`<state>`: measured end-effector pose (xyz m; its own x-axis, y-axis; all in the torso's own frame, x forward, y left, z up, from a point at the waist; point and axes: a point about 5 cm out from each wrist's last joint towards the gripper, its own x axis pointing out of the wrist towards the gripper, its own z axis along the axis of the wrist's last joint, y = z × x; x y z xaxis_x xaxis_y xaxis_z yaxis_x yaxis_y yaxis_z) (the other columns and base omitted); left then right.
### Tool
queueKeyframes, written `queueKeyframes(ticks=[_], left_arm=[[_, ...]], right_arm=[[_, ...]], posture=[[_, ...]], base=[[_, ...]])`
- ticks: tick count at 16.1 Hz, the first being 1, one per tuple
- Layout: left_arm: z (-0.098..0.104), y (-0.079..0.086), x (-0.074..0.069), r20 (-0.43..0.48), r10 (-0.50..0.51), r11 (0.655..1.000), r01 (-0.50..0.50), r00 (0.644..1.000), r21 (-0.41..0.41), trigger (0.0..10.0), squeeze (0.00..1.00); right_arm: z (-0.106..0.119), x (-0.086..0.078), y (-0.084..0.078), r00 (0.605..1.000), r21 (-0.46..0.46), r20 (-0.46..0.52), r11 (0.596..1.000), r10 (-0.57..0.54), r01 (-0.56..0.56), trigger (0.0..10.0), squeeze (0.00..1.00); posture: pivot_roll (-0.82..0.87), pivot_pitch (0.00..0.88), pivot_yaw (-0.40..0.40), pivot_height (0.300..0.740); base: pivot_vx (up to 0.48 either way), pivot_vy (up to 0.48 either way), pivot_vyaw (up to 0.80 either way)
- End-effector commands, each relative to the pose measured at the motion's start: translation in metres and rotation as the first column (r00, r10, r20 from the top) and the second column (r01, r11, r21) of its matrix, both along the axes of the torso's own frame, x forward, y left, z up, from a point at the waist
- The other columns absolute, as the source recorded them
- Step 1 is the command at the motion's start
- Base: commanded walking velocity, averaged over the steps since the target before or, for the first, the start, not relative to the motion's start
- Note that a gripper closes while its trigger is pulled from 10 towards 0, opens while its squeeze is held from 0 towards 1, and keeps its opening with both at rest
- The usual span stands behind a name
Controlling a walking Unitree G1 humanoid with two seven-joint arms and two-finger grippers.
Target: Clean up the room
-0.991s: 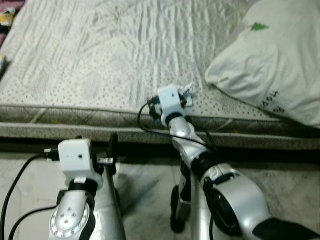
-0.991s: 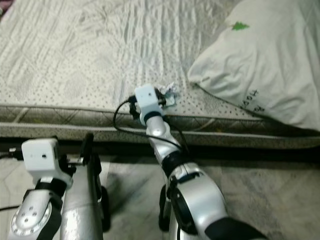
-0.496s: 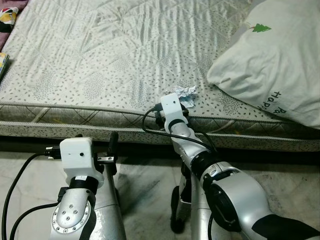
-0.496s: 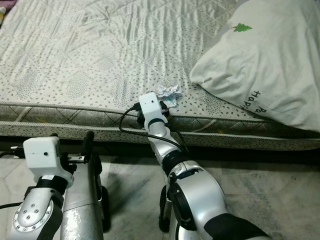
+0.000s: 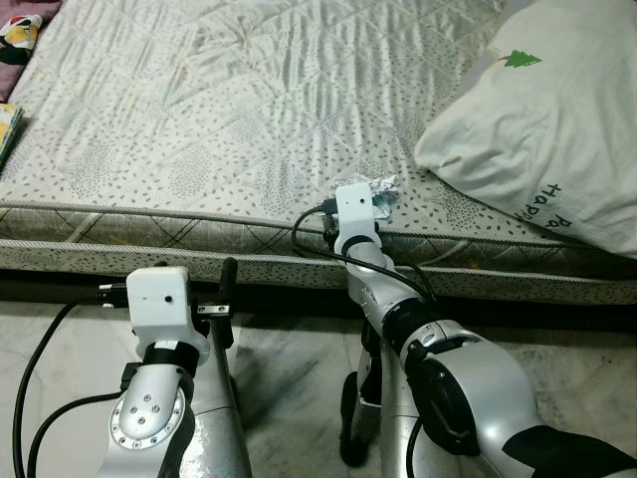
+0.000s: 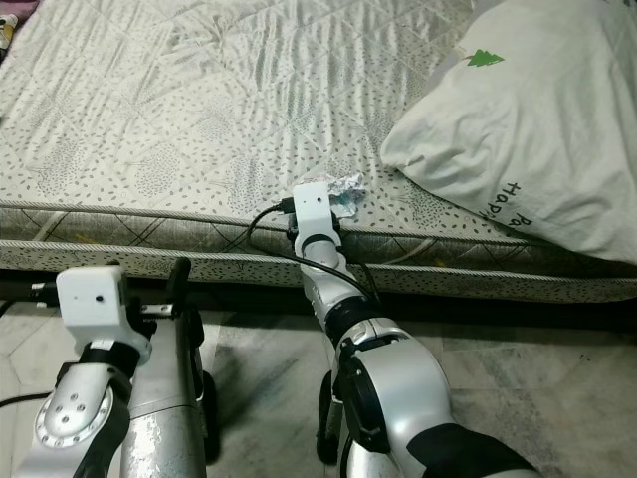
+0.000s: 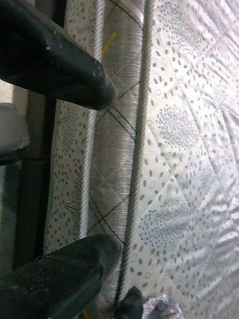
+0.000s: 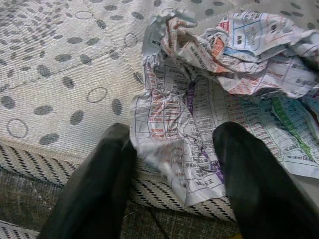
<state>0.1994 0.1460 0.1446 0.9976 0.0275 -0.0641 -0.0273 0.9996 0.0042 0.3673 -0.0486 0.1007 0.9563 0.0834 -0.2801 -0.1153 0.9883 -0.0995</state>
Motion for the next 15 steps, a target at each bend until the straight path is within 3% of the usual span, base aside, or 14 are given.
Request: queueKeyframes(ticks=[1, 10, 15], left_arm=[[-0.004, 0.002, -0.001, -0.014, 0.010, 1.000, -0.010, 1.000, 0.010, 10.0, 0.00], [-0.003, -0.001, 0.011, 0.018, -0.015, 1.000, 0.015, 1.000, 0.014, 10.0, 0.00], [0.000, 0.000, 0.036, 0.073, -0.018, 1.000, 0.016, 0.997, 0.022, 10.0, 0.00]], right_arm=[[-0.014, -0.004, -0.010, 0.996, 0.009, -0.073, 0.998, -0.055, 0.056, 0.0, 0.00], [-0.012, -0.001, -0.020, 0.991, 0.126, -0.096, 0.986, -0.097, 0.108, 0.0, 0.00], [0.002, 0.010, -0.036, 0.991, 0.167, -0.061, 0.977, -0.120, 0.129, 0.0, 0.00]], posture=[[0.19, 0.211, -0.078, 0.509], [0.18, 0.169, -0.079, 0.509], [0.15, 0.080, -0.084, 0.509]], base=[[0.000, 0.000, 0.00], [0.000, 0.000, 0.00], [0.000, 0.000, 0.00]])
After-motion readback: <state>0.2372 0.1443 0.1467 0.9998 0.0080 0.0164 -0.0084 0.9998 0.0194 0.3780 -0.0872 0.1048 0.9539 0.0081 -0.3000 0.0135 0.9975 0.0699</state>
